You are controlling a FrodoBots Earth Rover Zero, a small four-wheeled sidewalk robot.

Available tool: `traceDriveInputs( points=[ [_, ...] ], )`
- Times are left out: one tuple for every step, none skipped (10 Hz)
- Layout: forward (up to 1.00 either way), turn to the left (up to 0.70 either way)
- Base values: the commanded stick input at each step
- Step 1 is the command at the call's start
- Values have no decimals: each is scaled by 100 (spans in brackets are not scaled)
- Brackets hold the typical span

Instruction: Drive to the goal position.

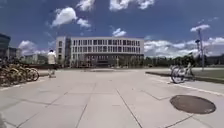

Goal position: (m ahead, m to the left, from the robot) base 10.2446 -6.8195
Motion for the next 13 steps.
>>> traceDriveInputs(
  points=[
    [70, 0],
    [70, 0],
    [70, 8],
    [70, 5],
    [70, 0],
    [70, 0],
    [70, 0],
    [70, 0],
    [70, 0],
    [70, -7],
    [70, -31],
    [70, -35],
    [70, -35]
  ],
)
